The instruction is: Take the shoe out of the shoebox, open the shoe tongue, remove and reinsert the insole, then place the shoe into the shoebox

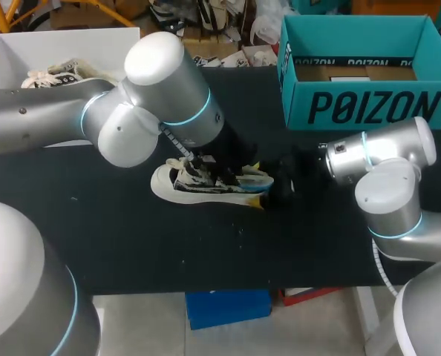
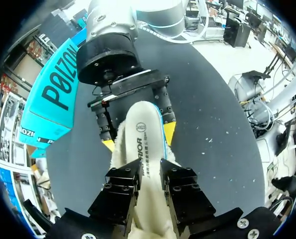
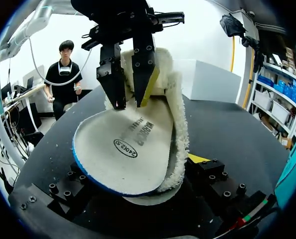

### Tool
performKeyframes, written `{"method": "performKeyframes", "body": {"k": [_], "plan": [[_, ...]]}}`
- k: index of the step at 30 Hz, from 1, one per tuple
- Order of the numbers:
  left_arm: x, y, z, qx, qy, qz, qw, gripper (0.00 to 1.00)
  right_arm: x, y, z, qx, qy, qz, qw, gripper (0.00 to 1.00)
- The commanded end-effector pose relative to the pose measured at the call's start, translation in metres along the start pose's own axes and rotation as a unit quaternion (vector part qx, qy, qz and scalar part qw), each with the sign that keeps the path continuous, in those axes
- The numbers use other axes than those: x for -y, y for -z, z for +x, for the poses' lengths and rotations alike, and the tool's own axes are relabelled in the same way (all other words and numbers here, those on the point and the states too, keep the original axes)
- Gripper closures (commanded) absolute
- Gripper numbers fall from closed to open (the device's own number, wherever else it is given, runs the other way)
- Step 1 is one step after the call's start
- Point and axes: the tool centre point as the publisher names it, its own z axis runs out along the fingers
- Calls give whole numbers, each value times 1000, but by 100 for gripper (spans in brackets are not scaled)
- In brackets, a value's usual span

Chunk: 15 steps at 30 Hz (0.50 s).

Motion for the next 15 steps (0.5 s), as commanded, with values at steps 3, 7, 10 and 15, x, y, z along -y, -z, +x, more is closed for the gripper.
{"method": "performKeyframes", "body": {"k": [3, 7, 10, 15], "plan": [[9, -4, -5, -4, -26, 10, 1000, 75, 2, -2, -2, 0, -1, 1, 1000, 100], [17, 0, -6, -5, -42, 16, 999, 74, 2, -2, -2, 0, -1, 1, 1000, 100], [20, 4, -5, -5, -45, 17, 999, 65, 2, -2, -2, 0, -1, 1, 1000, 100], [24, 10, -1, -3, -44, 19, 999, 64, 2, -2, -2, 0, -1, 1, 1000, 100]]}}
